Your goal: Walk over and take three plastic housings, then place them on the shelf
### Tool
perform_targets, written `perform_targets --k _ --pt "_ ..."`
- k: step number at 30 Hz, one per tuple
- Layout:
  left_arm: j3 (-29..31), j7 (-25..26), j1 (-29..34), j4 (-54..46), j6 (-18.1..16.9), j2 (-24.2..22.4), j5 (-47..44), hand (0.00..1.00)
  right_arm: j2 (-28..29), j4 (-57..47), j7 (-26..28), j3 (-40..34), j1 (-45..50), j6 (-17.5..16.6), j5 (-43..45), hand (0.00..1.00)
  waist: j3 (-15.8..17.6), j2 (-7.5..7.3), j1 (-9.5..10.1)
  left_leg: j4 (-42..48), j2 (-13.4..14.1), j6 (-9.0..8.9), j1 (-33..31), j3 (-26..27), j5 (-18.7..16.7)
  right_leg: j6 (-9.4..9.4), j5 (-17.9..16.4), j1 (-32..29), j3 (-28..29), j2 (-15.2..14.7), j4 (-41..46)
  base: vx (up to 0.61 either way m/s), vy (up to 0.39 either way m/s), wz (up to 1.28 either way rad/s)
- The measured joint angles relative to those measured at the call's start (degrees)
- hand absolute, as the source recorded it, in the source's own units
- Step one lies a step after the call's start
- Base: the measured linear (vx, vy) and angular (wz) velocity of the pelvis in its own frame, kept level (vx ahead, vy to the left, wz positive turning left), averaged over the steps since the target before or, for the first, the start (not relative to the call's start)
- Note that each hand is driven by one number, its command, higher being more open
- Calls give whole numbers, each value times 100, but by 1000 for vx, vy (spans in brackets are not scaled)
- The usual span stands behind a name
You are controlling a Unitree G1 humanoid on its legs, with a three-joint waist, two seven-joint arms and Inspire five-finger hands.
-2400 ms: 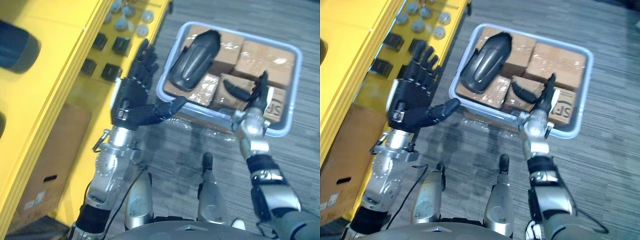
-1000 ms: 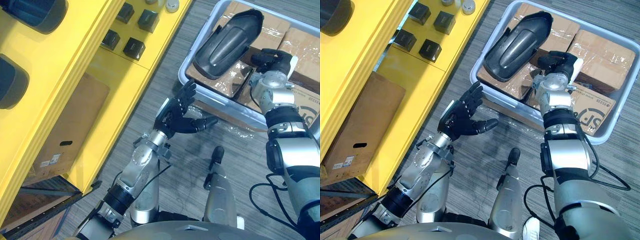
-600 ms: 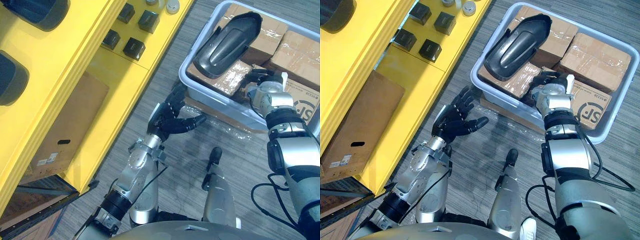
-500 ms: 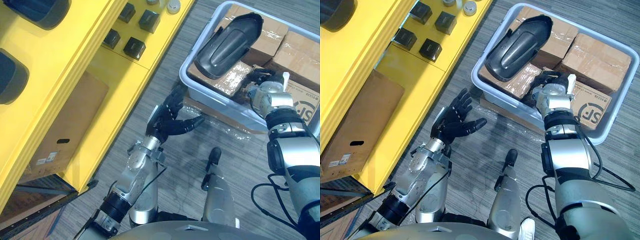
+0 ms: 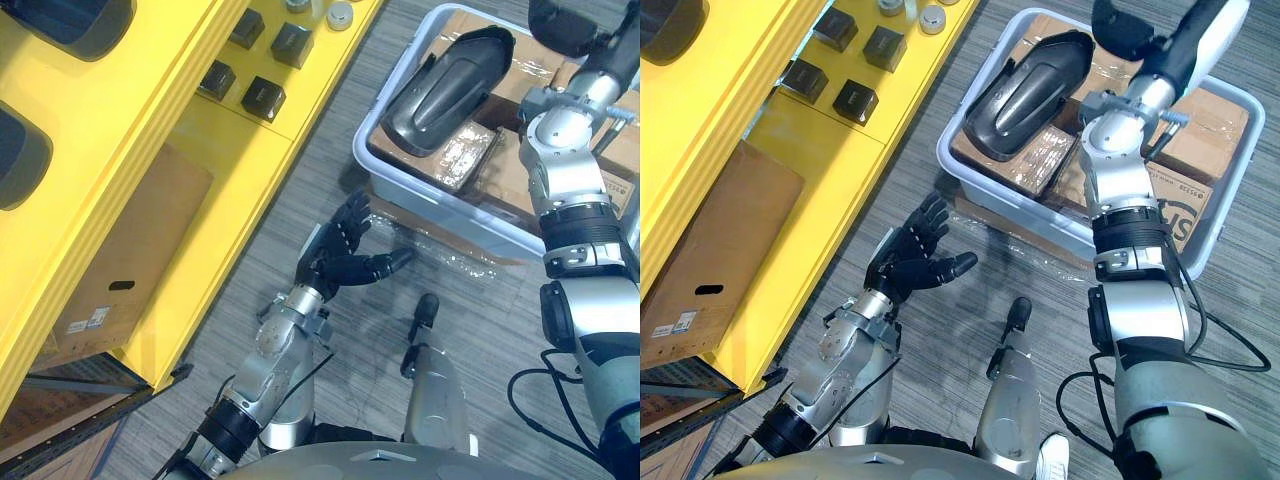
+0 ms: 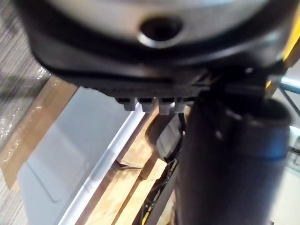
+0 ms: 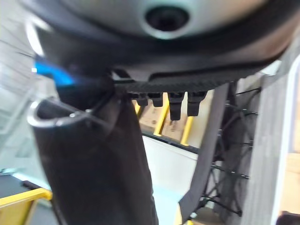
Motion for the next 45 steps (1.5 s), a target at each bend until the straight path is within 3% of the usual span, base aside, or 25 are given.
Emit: perform_targets --k 2,11,21,31,32,45 --pt "-17 -3 -32 7 -95 -2 -47 100 15 -24 42 166 104 74 -137 100 0 0 14 -19 -3 22 -7 28 -3 -24 -16 -48 33 -4 8 11 7 -7" --pt "-264 84 -573 312 -188 -204 2 100 261 574 328 442 386 1150 -430 100 24 51 128 -94 3 -43 -246 113 99 -54 -33 -551 164 -20 269 51 -7 -6" --pt "-142 187 -645 307 -189 -276 13 100 218 718 826 691 361 1536 -501 100 26 65 125 2 0 -44 -439 131 91 -83 -229 -894 181 -81 709 9 -1 -1" --pt "66 248 -699 306 -184 -432 -107 100 197 1391 1544 1005 -123 2148 331 100 18 86 143 16 -14 -63 -599 48 160 -80 -222 -989 47 -121 755 0 11 4" --pt "122 251 -702 306 -184 -469 -112 100 171 1491 1600 1054 -214 2207 330 0 16 87 144 18 -14 -63 -597 44 161 -83 -225 -989 39 -124 774 32 12 3" --pt "297 218 -728 306 -177 -456 -122 100 -291 2123 1939 1325 -692 2524 568 0 -25 81 143 10 14 -79 -592 -40 218 -146 -314 -977 -73 -129 933 9 5 3"
